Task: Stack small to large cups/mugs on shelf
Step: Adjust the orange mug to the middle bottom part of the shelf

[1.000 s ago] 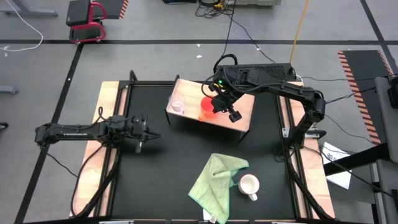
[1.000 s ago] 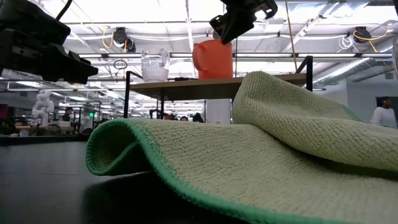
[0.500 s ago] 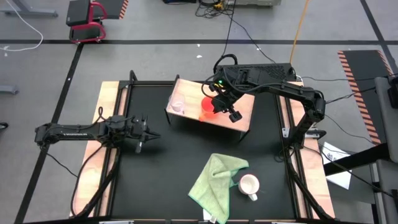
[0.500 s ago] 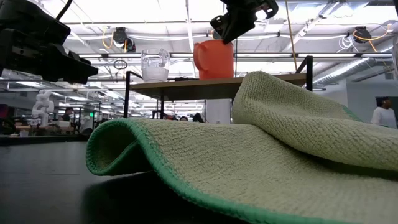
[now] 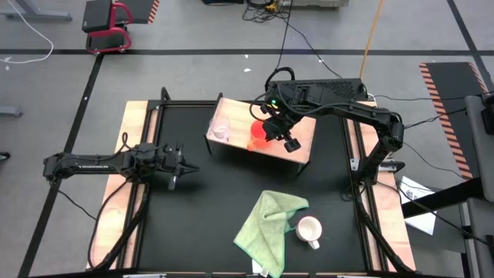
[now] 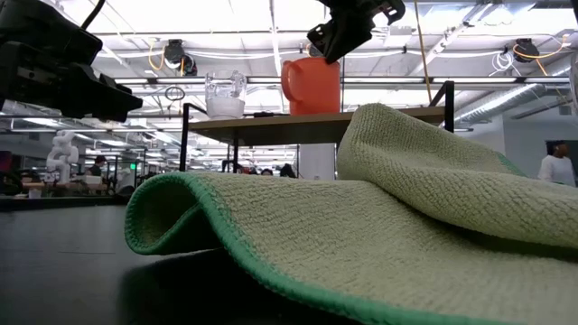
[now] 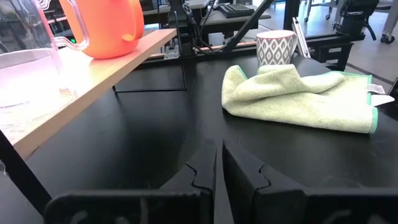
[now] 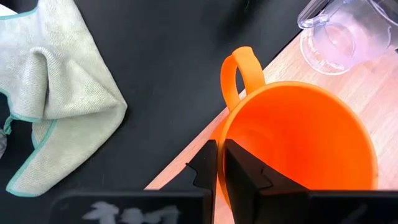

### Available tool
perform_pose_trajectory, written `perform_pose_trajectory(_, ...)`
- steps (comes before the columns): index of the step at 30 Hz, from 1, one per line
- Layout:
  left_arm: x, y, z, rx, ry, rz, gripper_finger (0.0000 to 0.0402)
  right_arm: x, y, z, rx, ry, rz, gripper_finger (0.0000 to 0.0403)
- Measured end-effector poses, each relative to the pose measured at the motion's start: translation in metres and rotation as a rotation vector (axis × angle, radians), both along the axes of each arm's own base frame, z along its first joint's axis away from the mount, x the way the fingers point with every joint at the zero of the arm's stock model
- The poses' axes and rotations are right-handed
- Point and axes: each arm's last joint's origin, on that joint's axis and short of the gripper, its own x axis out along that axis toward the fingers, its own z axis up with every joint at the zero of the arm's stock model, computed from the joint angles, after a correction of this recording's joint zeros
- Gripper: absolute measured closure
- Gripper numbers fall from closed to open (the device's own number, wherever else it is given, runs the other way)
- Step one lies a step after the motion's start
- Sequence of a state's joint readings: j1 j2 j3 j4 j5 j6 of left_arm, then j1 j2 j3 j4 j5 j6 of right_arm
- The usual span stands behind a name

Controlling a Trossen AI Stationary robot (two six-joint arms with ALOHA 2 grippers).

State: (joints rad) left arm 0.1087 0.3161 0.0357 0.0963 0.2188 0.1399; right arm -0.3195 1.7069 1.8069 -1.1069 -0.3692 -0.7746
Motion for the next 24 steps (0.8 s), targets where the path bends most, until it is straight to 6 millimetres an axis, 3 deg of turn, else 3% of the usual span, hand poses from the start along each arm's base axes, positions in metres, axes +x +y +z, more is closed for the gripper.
perform_pose_trajectory(15, 0.0, 0.0, 0.0, -0.01, 0.001, 0.001, 0.0371, 0.0003, 0.0001, 0.0001, 0.03, 0.009, -0.045, 0.0383)
perform_pose_trajectory(24, 0.0, 0.0, 0.0, -0.01, 0.001, 0.001, 0.0371, 0.0003, 0.0001, 0.0002, 0.044, 0.013, -0.067, 0.0314)
